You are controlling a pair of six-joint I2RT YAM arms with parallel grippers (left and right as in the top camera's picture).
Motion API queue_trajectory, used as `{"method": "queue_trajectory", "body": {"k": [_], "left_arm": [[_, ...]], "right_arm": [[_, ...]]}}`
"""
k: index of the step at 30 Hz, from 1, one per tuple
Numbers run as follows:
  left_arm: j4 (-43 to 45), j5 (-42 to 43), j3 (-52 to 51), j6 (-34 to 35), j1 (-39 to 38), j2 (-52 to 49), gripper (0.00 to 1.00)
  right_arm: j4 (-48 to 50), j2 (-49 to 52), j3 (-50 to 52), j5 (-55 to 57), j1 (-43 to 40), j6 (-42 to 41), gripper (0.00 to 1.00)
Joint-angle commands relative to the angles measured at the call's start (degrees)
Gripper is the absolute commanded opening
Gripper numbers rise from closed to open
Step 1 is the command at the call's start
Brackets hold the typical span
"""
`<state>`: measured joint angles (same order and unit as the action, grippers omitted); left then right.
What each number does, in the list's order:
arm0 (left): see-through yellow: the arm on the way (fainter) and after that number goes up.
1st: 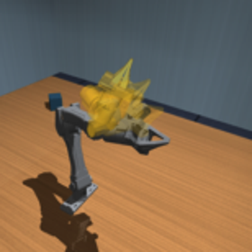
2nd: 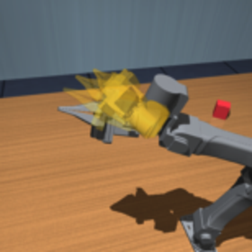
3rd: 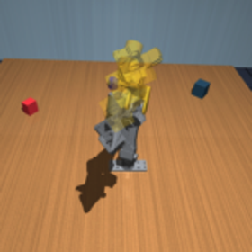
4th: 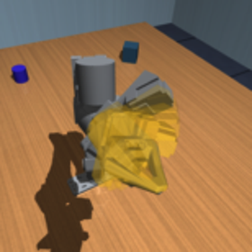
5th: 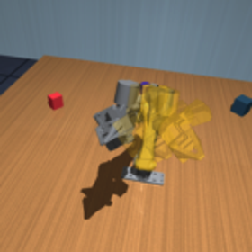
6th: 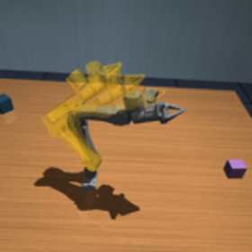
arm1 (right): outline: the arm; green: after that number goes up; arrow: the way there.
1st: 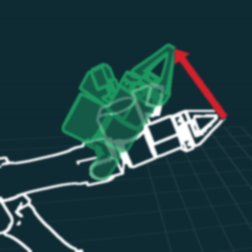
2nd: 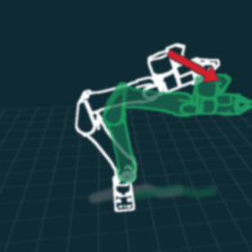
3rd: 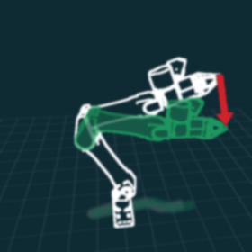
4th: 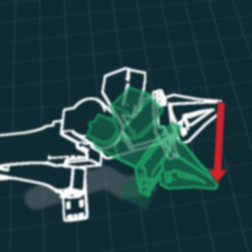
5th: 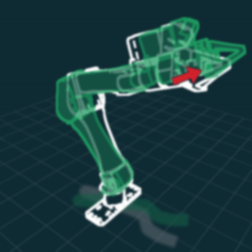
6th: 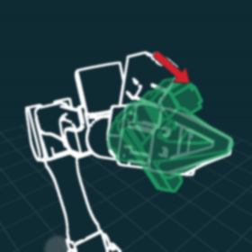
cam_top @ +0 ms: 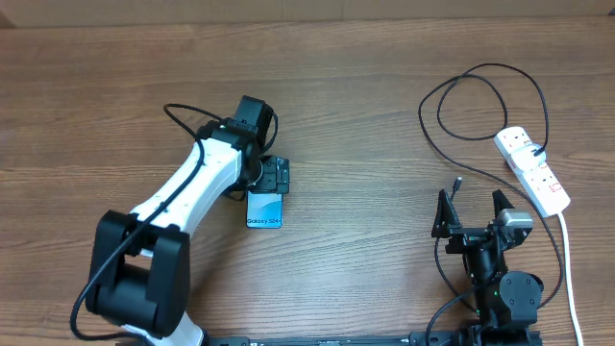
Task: Plug charger to phone and switch on socket
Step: 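Move the left gripper forward over the Galaxy phone, then lower the left gripper and grasp the phone's top edge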
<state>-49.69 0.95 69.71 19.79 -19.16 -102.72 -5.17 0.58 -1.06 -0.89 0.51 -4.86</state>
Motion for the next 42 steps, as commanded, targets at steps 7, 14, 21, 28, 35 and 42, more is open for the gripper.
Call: {"method": "queue_trajectory", "body": {"k": [7, 14, 21, 28, 35, 42], "left_arm": [[0.5, -0.9, 1.2, 3.0, -0.4, -6.8, 1.0], [0.5, -0.9, 1.2, 5.2, -0.4, -7.5, 1.0], [0.5, -0.9, 1.2, 6.5, -0.6, -7.5, 0.89], [0.4, -1.5, 1.2, 7.3, -1.2, -7.5, 0.7], [0.2, -4.0, 1.2, 9.9, -1.2, -7.5, 0.76], [0.5, -4.4, 0.9, 7.4, -1.2, -7.5, 0.91]], "right_arm": [[0.3, -0.4, 0.6, 0.3, 0.4, 0.2, 1.0], [0.3, -0.4, 0.6, 0.3, 0.4, 0.2, 1.0], [0.3, -0.4, 0.6, 0.3, 0.4, 0.2, 1.0], [0.3, -0.4, 0.6, 0.3, 0.4, 0.2, 1.0], [0.3, -0.4, 0.6, 0.3, 0.4, 0.2, 1.0], [0.3, -0.4, 0.6, 0.3, 0.4, 0.2, 1.0]]}}
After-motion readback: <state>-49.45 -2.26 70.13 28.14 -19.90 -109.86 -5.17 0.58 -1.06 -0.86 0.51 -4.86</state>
